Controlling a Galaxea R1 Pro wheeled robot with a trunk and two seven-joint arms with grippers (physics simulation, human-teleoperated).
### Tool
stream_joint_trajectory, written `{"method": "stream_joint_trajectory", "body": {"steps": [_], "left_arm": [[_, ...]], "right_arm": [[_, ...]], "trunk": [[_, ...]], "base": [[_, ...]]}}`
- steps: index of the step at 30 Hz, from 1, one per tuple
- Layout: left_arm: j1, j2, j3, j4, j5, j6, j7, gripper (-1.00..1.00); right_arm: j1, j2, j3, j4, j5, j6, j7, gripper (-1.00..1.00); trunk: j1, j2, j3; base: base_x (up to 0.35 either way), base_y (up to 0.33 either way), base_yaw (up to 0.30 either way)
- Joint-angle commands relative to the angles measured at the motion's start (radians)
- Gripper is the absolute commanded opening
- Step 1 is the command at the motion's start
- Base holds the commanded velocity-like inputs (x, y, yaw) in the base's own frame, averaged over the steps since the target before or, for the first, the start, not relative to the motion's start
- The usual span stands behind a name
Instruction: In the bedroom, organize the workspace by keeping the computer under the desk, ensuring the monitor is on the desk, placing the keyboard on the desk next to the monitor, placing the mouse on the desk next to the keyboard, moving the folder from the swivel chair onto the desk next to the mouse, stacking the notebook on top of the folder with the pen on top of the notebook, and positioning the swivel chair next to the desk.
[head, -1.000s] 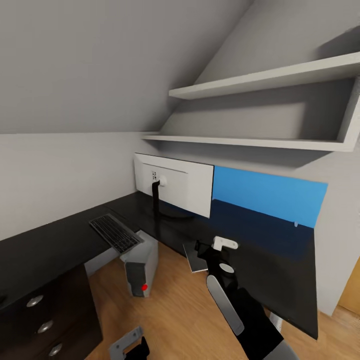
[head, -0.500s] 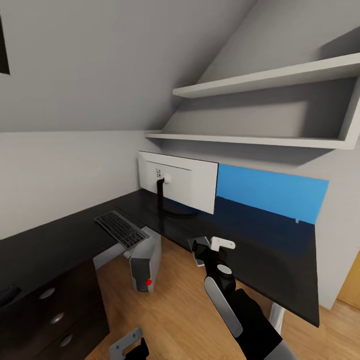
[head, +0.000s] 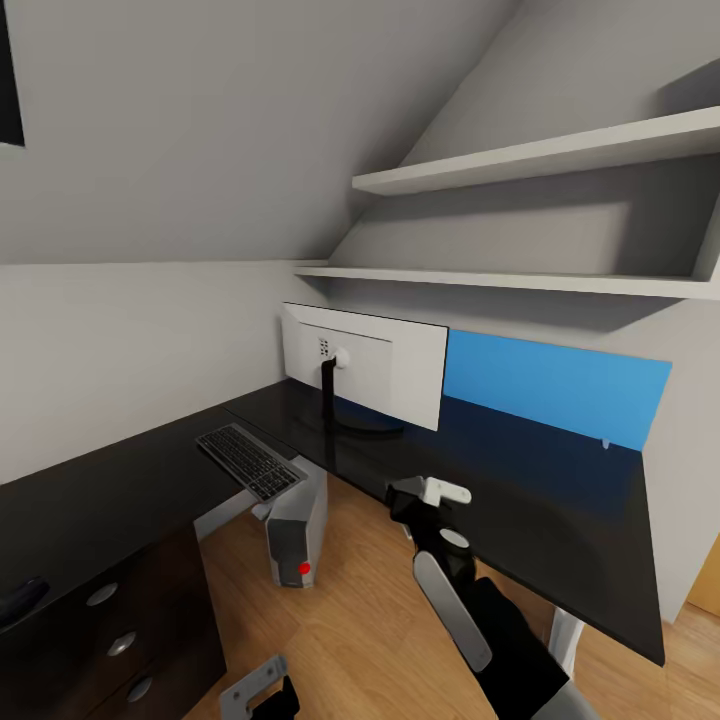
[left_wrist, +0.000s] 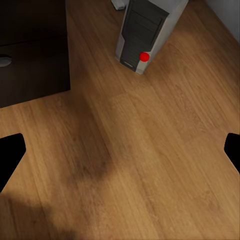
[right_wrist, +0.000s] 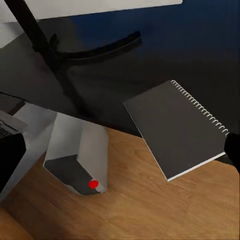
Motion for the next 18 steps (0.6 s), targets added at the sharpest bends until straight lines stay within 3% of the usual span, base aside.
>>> {"method": "stream_joint_trajectory", "body": {"steps": [1, 2, 3, 5, 8, 9, 13, 14, 18], "left_arm": [[0.0, -0.001, -0.001, -0.002, 0.0, 0.009, 0.005, 1.0], [0.0, -0.001, -0.003, -0.002, 0.0, 0.009, 0.005, 1.0], [0.0, -0.002, -0.004, -0.002, 0.0, 0.009, 0.005, 1.0], [0.0, -0.002, -0.005, -0.002, -0.001, 0.008, 0.005, 1.0], [0.0, -0.002, -0.004, -0.003, -0.001, 0.008, 0.006, 1.0], [0.0, -0.002, -0.003, -0.003, -0.001, 0.007, 0.007, 1.0], [0.0, -0.002, -0.003, -0.003, -0.001, 0.007, 0.008, 1.0], [0.0, -0.003, -0.002, -0.003, -0.001, 0.007, 0.008, 1.0], [0.0, -0.003, 0.0, -0.004, -0.001, 0.007, 0.009, 1.0]], "right_arm": [[-0.001, -0.004, 0.001, -0.002, -0.032, 0.003, -0.007, 1.0], [-0.001, -0.013, 0.0, -0.002, -0.089, 0.003, -0.007, 1.0], [-0.001, -0.019, -0.001, -0.002, -0.121, 0.003, -0.007, 1.0], [-0.001, -0.052, -0.001, -0.003, -0.259, 0.0, 0.002, 1.0], [0.0, -0.08, -0.002, -0.002, -0.373, -0.008, 0.023, 1.0], [0.004, -0.127, -0.002, -0.002, -0.525, -0.018, 0.068, 1.0], [0.01, -0.177, -0.001, -0.004, -0.652, -0.023, 0.125, 1.0], [0.011, -0.201, -0.001, -0.005, -0.703, -0.023, 0.153, 1.0], [0.013, -0.248, -0.001, -0.006, -0.791, -0.022, 0.209, 1.0]], "trunk": [[0.0, -0.001, -0.001], [0.0, -0.001, -0.001], [0.0, -0.001, -0.001], [0.0, -0.001, -0.001], [0.0, -0.001, -0.001], [0.0, -0.001, -0.001], [0.0, -0.001, -0.001], [0.0, -0.001, -0.001], [0.008, -0.015, -0.007]], "base": [[0.005, 0.008, 0.0], [0.003, 0.005, 0.0], [0.002, 0.004, 0.0], [0.001, 0.002, 0.0], [0.0, 0.001, 0.0], [0.0, 0.0, 0.0], [0.0, 0.0, 0.0], [0.0, 0.0, 0.0], [0.0, 0.0, 0.0]]}}
